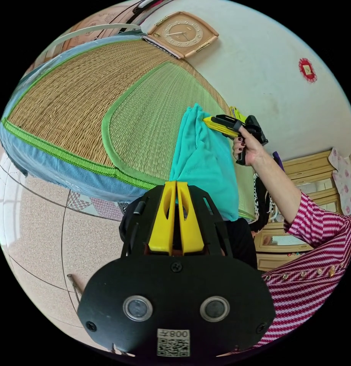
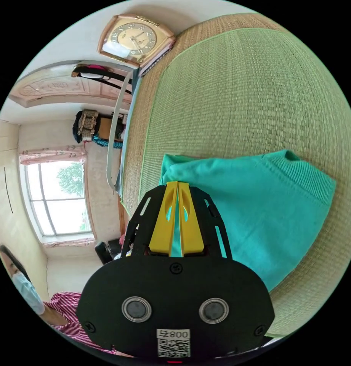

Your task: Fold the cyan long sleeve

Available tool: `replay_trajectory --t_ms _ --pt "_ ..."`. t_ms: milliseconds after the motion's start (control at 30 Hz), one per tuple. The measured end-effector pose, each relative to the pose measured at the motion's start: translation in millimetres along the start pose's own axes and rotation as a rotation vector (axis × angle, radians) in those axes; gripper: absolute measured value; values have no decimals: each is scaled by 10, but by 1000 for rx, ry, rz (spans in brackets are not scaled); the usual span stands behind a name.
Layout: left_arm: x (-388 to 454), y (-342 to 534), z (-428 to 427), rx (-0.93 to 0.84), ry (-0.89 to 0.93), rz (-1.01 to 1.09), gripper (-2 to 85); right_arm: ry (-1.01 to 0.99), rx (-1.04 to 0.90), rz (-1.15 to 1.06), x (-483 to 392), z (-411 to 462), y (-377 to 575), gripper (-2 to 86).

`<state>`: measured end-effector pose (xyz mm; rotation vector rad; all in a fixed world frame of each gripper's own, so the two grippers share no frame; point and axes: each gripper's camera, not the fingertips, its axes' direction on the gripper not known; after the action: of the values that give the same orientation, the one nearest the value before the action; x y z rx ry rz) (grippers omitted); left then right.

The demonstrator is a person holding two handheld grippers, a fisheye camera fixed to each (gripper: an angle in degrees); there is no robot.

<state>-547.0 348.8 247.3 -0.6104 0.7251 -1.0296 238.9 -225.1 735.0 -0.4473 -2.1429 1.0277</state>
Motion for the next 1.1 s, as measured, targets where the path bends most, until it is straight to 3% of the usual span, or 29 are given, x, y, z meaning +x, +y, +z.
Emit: replay_trajectory --t_ms 167,367,500,633,800,1100 --pt "18 10 34 12 -8 5 3 -45 2 -61 -117 -394 198 0" --pt "50 3 32 13 -20 23 2 -58 -15 -126 -99 -1061 1454 0" --pt "-37 -26 131 -20 -35 14 2 -19 -111 -52 191 -915 2390 0" --pt "16 -57 37 3 -47 28 2 -140 -41 41 467 -987 2744 1" --pt "144 -13 18 -12 46 81 3 -78 -69 25 441 -1071 2880 1" --pt "171 81 632 -228 262 16 28 -107 8 106 704 -1437 3311 4"
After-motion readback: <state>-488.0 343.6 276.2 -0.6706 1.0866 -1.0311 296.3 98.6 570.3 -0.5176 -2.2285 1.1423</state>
